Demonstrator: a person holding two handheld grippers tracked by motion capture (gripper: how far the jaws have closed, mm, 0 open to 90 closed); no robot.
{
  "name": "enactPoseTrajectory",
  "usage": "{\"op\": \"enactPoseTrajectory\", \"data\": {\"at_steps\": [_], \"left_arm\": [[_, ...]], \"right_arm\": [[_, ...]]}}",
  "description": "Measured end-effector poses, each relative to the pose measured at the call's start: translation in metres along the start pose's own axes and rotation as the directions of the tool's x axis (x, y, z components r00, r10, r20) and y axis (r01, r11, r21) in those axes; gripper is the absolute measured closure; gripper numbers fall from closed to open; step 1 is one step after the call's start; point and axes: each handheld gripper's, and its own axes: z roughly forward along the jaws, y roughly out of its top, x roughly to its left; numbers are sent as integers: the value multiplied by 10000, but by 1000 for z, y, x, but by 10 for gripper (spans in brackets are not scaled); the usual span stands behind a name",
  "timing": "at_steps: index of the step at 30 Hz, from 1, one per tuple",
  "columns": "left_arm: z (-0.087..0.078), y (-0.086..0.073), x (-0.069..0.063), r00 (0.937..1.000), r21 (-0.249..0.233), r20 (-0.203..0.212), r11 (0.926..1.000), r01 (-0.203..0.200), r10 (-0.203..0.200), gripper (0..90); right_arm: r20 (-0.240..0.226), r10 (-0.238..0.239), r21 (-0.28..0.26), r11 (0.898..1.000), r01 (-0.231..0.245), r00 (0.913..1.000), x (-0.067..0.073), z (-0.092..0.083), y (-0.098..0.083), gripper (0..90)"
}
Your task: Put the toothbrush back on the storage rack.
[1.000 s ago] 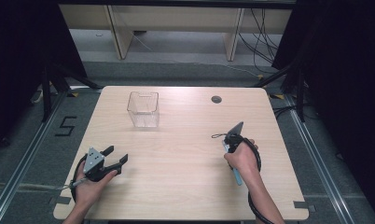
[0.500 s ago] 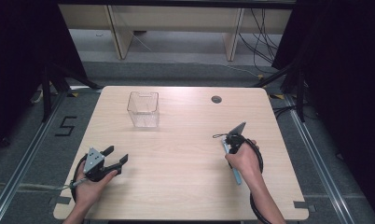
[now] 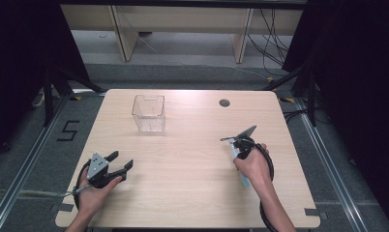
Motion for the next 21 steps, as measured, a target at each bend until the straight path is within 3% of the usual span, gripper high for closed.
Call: {"op": "enactPoseTrajectory", "data": {"at_steps": [1,2,3,4,5,6,10,13,16,19,21], "left_arm": [[0,0,0,10000,19,-1,10000,-14,14,298],[0,0,0,10000,23,-2,10000,-18,18,298],[0,0,0,10000,23,-2,10000,-18,18,299],[0,0,0,10000,25,3,10000,-34,34,299],[0,0,0,10000,25,3,10000,-34,34,299],[0,0,0,10000,19,1,10000,-30,30,299],[0,0,0,10000,2,20,10000,-32,32,299],[0,0,-1,10000,24,6,10000,-51,51,299],[0,0,-1,10000,48,10,10000,-46,46,299],[0,0,-1,10000,43,12,10000,-46,46,299],[0,0,-1,10000,42,13,10000,-44,44,299]], "right_arm": [[-223,-247,-327,9992,240,9994,-1,-1,-1,790],[51,-421,-376,9984,423,9991,-2,-2,-2,790],[51,-421,-376,9984,423,9991,-2,-2,-2,790],[-513,-382,-536,9979,354,9980,-1,-3,-3,790],[-513,-382,-536,9979,354,9980,-1,-3,-3,790],[-412,-332,-884,9956,294,9986,2,-6,-5,790],[-783,-403,-1499,9883,282,9961,3,-8,-8,790],[-814,-585,-1745,9837,436,9950,3,-9,-10,790],[-761,-738,-2294,9718,546,9944,4,-9,-12,790],[-809,-706,-2492,9672,484,9942,5,-10,-13,790],[-888,-1068,-2895,9541,769,9903,3,-10,-14,790]]}}
